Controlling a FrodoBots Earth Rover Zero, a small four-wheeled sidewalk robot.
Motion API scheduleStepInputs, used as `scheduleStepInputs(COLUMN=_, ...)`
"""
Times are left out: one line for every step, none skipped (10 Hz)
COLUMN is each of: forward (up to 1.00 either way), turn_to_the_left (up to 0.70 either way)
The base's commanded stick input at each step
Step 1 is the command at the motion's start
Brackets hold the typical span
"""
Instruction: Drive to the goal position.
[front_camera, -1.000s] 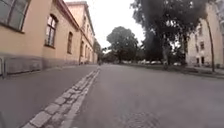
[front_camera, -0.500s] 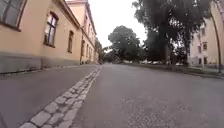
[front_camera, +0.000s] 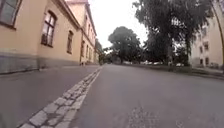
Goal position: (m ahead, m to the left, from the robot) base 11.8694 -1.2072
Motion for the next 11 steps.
scheduleStepInputs(forward=0.7, turn_to_the_left=-0.29)
scheduleStepInputs(forward=0.7, turn_to_the_left=-0.02)
scheduleStepInputs(forward=0.7, turn_to_the_left=0.0)
scheduleStepInputs(forward=0.7, turn_to_the_left=0.0)
scheduleStepInputs(forward=0.7, turn_to_the_left=0.0)
scheduleStepInputs(forward=0.7, turn_to_the_left=0.0)
scheduleStepInputs(forward=0.7, turn_to_the_left=0.0)
scheduleStepInputs(forward=0.7, turn_to_the_left=0.0)
scheduleStepInputs(forward=0.7, turn_to_the_left=0.0)
scheduleStepInputs(forward=0.7, turn_to_the_left=0.0)
scheduleStepInputs(forward=0.7, turn_to_the_left=-0.29)
